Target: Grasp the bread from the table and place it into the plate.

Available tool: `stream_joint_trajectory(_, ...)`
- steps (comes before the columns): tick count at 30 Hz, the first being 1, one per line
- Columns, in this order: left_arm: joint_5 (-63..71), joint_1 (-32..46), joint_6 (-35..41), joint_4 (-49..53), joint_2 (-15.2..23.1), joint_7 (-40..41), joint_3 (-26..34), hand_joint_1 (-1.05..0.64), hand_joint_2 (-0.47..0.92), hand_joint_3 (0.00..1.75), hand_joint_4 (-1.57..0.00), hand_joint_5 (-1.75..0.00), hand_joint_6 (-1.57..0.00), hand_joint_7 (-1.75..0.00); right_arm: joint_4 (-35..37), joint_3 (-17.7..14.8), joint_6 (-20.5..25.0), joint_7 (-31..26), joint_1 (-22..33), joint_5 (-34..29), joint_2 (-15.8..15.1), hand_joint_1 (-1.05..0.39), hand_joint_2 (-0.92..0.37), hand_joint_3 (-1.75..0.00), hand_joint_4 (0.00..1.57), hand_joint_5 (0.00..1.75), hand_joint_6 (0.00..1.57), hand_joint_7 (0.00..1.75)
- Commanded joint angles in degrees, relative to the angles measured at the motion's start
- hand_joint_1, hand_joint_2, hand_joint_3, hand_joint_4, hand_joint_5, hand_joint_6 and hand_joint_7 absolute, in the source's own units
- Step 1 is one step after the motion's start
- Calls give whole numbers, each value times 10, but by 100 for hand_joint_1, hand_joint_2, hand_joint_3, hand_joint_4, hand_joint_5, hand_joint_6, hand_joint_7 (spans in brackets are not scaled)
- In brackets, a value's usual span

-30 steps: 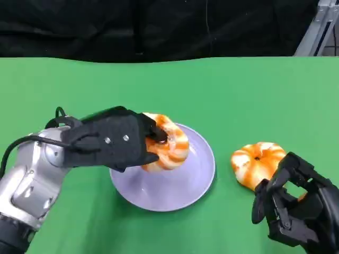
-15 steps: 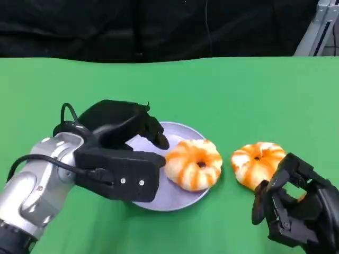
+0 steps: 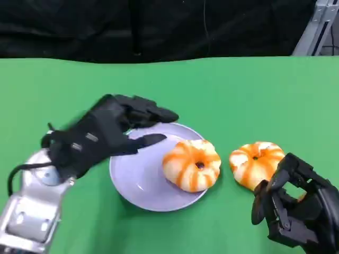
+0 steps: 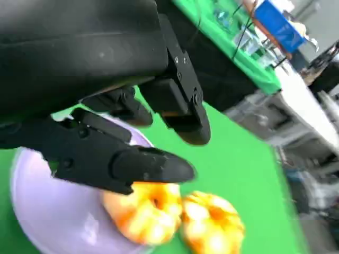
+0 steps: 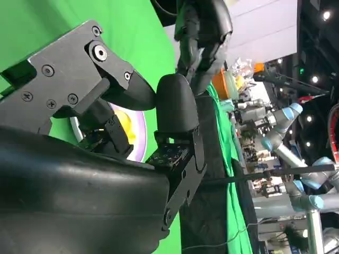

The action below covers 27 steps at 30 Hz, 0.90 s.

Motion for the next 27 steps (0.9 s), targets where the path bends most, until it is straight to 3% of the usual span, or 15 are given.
stream_joint_trajectory(1, -123, 46, 111, -61, -4, -32, 62, 9, 88, 67, -93, -14, -82, -1, -9, -2, -4, -5, 1, -3, -4, -15, -44, -130, 88, 175, 69, 166)
stream_joint_trajectory(4, -196, 77, 178, -93, -3, -36, 100, 4, 75, 92, -103, -34, -101, -7, -11, -3, -3, -5, 1, -2, -5, -15, -44, -130, 88, 175, 68, 166)
stream_joint_trajectory(8, -265, 118, 226, -151, 14, -49, 132, 3, 61, 127, -93, -111, -128, -19, -13, -4, 8, -4, 1, 6, -7, -16, -45, -129, 88, 175, 69, 164)
stream_joint_trajectory(9, -277, 128, 233, -168, 20, -51, 138, 3, 55, 141, -95, -133, -124, -56, -12, -4, 5, -3, 1, 6, -6, -14, -45, -129, 88, 175, 69, 164)
stream_joint_trajectory(10, -289, 141, 241, -184, 25, -52, 147, 4, 53, 147, -97, -144, -112, -92, -12, -4, 4, -3, 1, 5, -6, -14, -45, -129, 88, 175, 69, 164)
stream_joint_trajectory(12, -316, 170, 251, -204, 35, -60, 165, 6, 55, 148, -99, -166, -95, -147, -12, -5, 6, -2, 0, 7, -6, -14, -45, -129, 88, 175, 70, 164)
stream_joint_trajectory(15, -347, 215, 264, -229, 54, -70, 189, 5, 61, 136, -99, -174, -83, -171, -11, -4, 3, -4, 0, 3, -5, -14, -45, -129, 88, 175, 69, 165)
stream_joint_trajectory(17, -352, 246, 246, -233, 58, -78, 197, 4, 63, 132, -98, -174, -81, -174, -11, -5, 1, -3, 0, 3, -5, -14, -45, -129, 88, 175, 69, 165)
stream_joint_trajectory(21, -306, 304, 132, -198, 45, -100, 190, 7, 62, 131, -100, -175, -83, -175, -13, -7, 8, -3, 0, 5, -9, -14, -45, -129, 88, 175, 69, 165)
stream_joint_trajectory(27, -287, 318, 15, -113, 18, -126, 176, 3, 60, 129, -100, -175, -85, -175, 3, -14, -6, 8, -5, 9, -10, -15, -45, -129, 88, 175, 68, 165)
